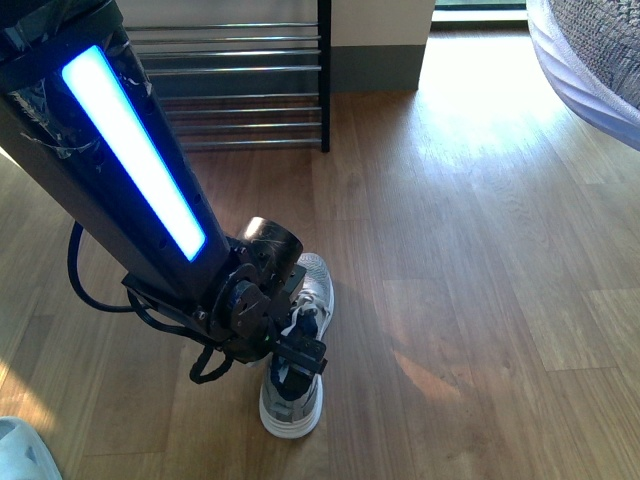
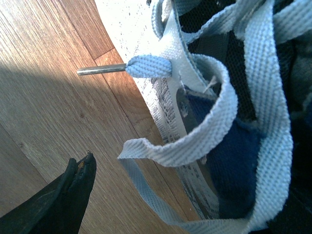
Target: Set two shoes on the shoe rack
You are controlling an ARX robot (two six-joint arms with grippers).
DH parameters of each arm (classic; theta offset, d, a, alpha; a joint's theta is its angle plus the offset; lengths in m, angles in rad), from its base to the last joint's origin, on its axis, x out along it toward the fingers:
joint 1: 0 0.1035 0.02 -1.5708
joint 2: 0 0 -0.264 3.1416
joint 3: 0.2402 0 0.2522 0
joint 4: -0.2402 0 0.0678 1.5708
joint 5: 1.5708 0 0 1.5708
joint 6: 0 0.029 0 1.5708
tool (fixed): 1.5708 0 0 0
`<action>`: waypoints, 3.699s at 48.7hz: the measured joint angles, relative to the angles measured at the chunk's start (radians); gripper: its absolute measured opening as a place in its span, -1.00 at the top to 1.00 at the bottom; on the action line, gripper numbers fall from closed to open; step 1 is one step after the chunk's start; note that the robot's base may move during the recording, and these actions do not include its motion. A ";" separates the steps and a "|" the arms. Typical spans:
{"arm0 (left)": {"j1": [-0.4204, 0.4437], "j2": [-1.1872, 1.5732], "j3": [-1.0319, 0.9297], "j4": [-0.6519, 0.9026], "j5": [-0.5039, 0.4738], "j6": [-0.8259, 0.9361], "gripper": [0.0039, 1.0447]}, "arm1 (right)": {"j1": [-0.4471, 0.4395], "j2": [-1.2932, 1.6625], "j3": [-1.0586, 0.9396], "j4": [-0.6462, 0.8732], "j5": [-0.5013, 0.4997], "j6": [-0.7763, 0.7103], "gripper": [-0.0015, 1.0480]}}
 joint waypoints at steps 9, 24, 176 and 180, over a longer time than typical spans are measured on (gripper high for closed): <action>0.004 0.020 0.023 -0.028 -0.034 -0.005 -0.54 | 0.000 0.000 0.000 0.000 0.000 0.000 0.97; -0.008 0.028 0.031 -0.040 -0.033 -0.055 0.48 | 0.000 0.000 0.000 0.000 0.000 0.000 0.97; 0.211 -1.880 -0.945 -0.149 -0.326 -0.296 0.97 | 0.000 0.000 0.000 0.000 0.003 0.000 0.97; 0.211 -1.879 -0.945 -0.149 -0.327 -0.296 0.97 | 0.000 0.001 0.000 0.000 0.000 0.000 0.97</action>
